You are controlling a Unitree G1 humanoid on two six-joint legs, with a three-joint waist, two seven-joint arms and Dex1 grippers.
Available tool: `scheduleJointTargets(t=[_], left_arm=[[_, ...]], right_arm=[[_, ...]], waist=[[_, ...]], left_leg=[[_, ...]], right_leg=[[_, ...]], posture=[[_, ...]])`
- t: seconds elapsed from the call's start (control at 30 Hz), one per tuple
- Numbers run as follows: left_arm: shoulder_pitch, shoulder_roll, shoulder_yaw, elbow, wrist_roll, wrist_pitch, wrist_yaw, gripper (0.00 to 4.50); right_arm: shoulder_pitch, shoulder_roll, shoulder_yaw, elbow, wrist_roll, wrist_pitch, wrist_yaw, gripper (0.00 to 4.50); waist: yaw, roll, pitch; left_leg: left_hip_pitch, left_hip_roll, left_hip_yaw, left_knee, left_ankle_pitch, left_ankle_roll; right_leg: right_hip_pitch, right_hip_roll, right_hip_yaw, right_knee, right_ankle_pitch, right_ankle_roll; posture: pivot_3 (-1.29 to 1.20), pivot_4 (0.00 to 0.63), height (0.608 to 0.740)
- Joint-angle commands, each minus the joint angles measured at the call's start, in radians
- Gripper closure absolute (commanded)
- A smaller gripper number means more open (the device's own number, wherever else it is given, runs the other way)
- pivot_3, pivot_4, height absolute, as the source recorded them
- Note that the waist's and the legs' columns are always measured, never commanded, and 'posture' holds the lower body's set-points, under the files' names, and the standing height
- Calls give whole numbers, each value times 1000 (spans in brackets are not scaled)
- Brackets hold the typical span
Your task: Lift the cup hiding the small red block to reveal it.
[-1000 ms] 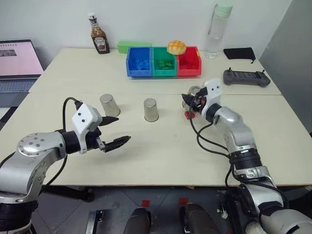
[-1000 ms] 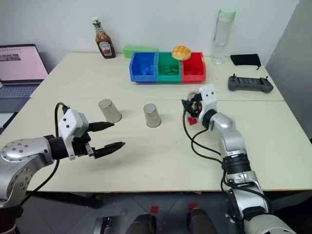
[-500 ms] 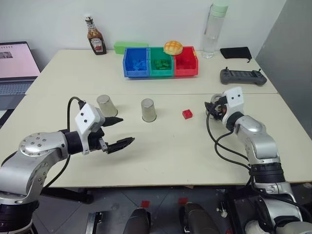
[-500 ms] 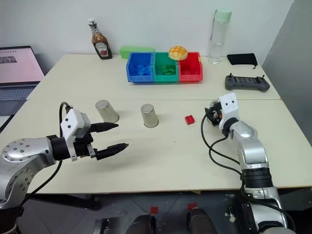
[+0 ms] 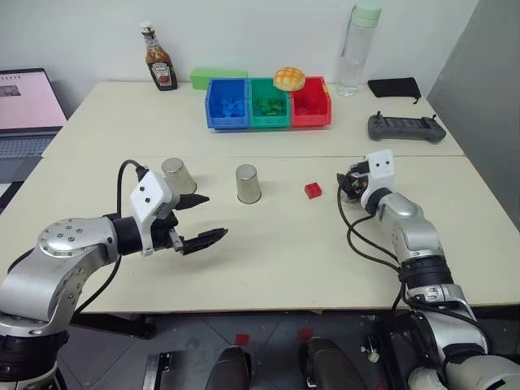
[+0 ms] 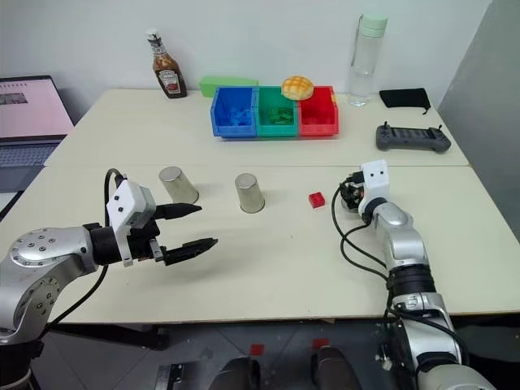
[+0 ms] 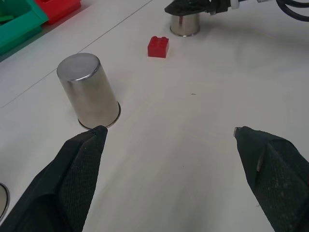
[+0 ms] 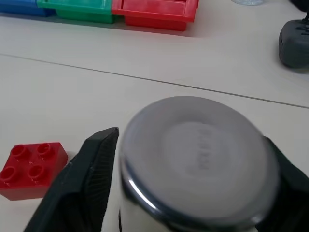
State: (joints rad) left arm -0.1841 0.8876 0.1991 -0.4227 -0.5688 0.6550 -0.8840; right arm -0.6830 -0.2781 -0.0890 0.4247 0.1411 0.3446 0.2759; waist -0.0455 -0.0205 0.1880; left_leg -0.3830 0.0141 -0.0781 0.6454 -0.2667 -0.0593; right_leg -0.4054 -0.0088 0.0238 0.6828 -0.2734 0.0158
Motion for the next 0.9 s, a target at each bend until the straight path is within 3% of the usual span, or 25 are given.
scheduleJointTargets(t=[0.03, 0.27, 0.4, 0.7, 0.8, 0.9], left_arm=[[2, 2, 22, -13, -4, 0, 10, 0], [12, 0, 27, -12, -2, 0, 22, 0], [19, 10, 28, 2, 39, 0, 65, 0], [85, 30, 62, -21, 96, -19, 99, 0], [106, 20, 75, -26, 94, -40, 86, 0], [107, 14, 79, -23, 84, -53, 73, 0]], right_arm=[[-31, 3, -46, -61, 42, 0, -3, 38], [-14, -17, -48, -269, 69, 11, 32, 38], [43, -74, -13, -500, 83, -14, 131, 38], [345, -245, -4, -928, 321, 270, 339, 38], [480, -322, -28, -969, 375, 342, 396, 38], [529, -349, -57, -912, 317, 272, 373, 38]], waist=[[0, 0, 0], [0, 0, 0], [4, 0, 0], [14, 0, 0], [15, 0, 0], [15, 0, 0]], left_leg=[[0, 0, 0, 0, 0, 0], [0, 0, 0, 0, 0, 0], [0, 0, -1, 0, 0, 0], [0, 0, -1, 0, 0, 0], [0, 0, -2, 0, 0, 0], [1, 0, -2, 1, 0, 0]], right_leg=[[0, 0, 0, 0, 0, 0], [0, 0, 0, 0, 0, 0], [0, 0, 0, 0, 0, 0], [1, 0, -1, -1, 0, 0], [1, 0, -1, -1, 0, 0], [2, 0, -1, -1, -1, 1]], posture=[[0, 150, 740], [0, 150, 740], [0, 150, 740], [0, 150, 740], [0, 150, 740], [0, 150, 740]])
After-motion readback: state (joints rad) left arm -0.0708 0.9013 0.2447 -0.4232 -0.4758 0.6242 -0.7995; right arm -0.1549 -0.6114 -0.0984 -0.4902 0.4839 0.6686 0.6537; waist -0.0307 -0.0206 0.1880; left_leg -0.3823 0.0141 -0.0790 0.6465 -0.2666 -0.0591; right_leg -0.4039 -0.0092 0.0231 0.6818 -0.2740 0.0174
